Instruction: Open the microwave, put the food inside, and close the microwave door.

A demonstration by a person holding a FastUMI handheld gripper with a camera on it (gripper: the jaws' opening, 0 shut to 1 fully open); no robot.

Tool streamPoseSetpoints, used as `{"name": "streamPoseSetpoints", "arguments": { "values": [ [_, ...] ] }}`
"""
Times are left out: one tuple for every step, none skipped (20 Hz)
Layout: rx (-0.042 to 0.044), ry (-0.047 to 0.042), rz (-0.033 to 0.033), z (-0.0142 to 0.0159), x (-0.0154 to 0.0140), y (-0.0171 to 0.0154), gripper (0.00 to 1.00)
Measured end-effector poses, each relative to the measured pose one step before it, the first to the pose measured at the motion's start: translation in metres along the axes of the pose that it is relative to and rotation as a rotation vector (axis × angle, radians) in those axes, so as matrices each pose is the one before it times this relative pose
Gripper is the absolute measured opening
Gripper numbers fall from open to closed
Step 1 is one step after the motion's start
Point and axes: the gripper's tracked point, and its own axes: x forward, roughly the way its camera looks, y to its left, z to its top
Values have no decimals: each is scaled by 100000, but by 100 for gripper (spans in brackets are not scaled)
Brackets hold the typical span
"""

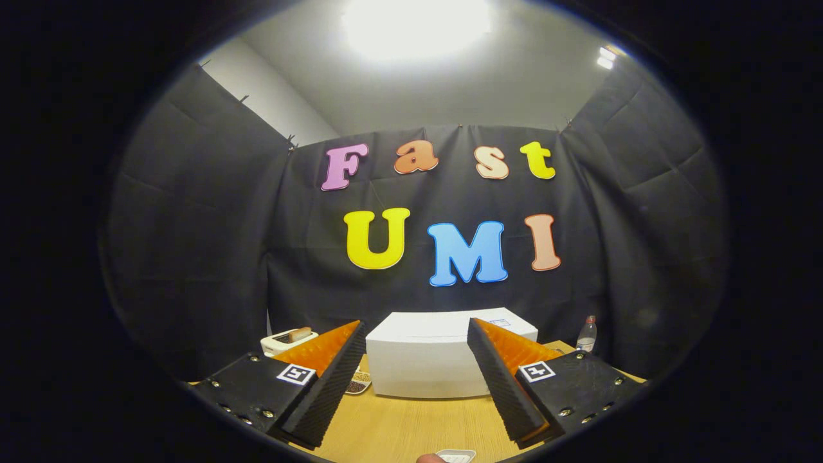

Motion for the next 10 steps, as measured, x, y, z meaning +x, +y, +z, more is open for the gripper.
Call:
{"name": "streamPoseSetpoints", "arguments": {
  "values": [
    [-114, 141, 28, -104, 60, 78, 99],
    [-183, 93, 170, -54, 28, 73, 99],
    [-88, -37, 169, -57, -40, -26, 99],
    [-67, 110, -32, -89, -13, 8, 99],
    [52, 59, 63, -44, 24, 20, 99],
    [149, 130, -211, -103, 93, 37, 99],
    [335, 162, -107, -58, -57, -35, 99],
    [494, 97, -134, -17, -113, -75, 99],
    [350, 54, -151, -1, 20, -25, 99],
    [41, -51, 50, -58, 108, 88, 99]
  ]
}}
